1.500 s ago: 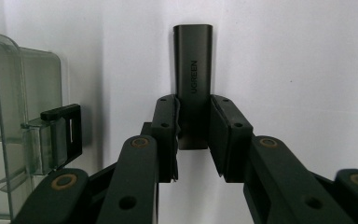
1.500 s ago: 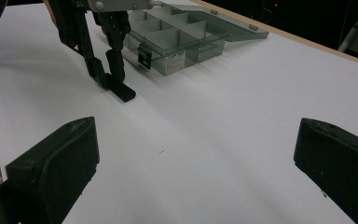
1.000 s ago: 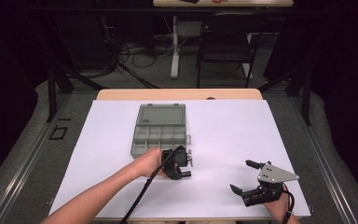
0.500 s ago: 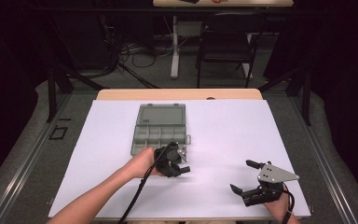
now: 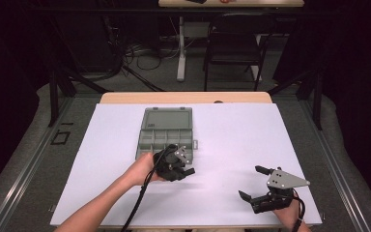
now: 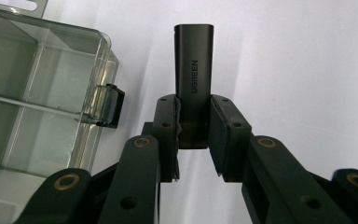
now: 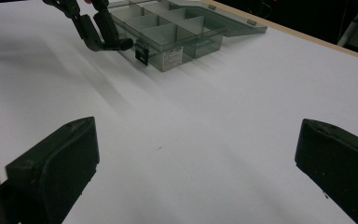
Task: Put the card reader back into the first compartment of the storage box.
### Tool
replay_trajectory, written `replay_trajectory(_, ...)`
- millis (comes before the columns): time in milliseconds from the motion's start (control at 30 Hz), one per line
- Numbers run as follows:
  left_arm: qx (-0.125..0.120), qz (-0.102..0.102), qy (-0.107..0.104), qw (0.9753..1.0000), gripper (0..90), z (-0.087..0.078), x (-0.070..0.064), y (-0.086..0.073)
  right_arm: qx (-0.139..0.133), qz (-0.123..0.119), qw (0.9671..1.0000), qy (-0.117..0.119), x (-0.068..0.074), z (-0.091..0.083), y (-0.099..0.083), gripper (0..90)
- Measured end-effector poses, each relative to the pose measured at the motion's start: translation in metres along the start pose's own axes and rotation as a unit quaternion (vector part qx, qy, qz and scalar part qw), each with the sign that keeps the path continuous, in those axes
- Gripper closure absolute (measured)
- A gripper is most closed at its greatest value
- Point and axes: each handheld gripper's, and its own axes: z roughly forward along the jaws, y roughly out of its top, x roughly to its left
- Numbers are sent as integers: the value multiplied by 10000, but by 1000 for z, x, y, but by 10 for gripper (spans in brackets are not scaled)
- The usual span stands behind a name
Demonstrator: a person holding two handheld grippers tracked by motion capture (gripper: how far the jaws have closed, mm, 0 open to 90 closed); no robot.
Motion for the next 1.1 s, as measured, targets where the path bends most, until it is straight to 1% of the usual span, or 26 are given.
replay_trajectory(33, 2, 38, 1, 10000, 736, -1, 1, -1, 3, -14, 10000, 1, 0, 0, 0, 0)
replay_trajectory(67, -54, -22, 10, 10000, 736, -2, 1, -2, 11, -5, 10000, 8, 0, 0, 0, 0)
replay_trajectory(267, -222, -107, 61, 9997, 736, -7, 2, -6, 2, -8, 10000, 2, 0, 1, -1, 0)
replay_trajectory(467, -489, -203, 135, 9985, 736, -15, 2, -11, 0, -35, 10000, -9, 0, 0, 0, 0)
replay_trajectory(600, -577, -241, 180, 9979, 736, -18, 3, -13, 17, -35, 10000, -8, 0, 1, 0, 0)
replay_trajectory(667, -660, -288, 205, 9972, 736, -21, 4, -15, 19, -33, 10000, -10, 0, 1, 0, 0)
replay_trajectory(700, -740, -320, 202, 9965, 736, -23, 6, -17, 15, -37, 10000, -7, 0, 1, 0, 0)
replay_trajectory(800, -850, -377, 237, 9954, 736, -25, 8, -20, 6, -29, 10000, -7, 0, 2, -1, 0)
replay_trajectory(900, -837, -391, 263, 9954, 736, -25, 8, -20, 7, -22, 10000, -8, 0, 1, -1, 0)
replay_trajectory(967, -934, -441, 272, 9943, 736, -26, 9, -22, 20, -31, 10000, -15, 0, 1, -1, 0)
replay_trajectory(1067, -944, -432, 261, 9942, 736, -27, 10, -21, 3, -33, 10000, -13, 0, 1, 0, 0)
replay_trajectory(1100, -982, -445, 295, 9937, 736, -29, 10, -22, 3, -43, 10000, -12, 0, 1, 0, 0)
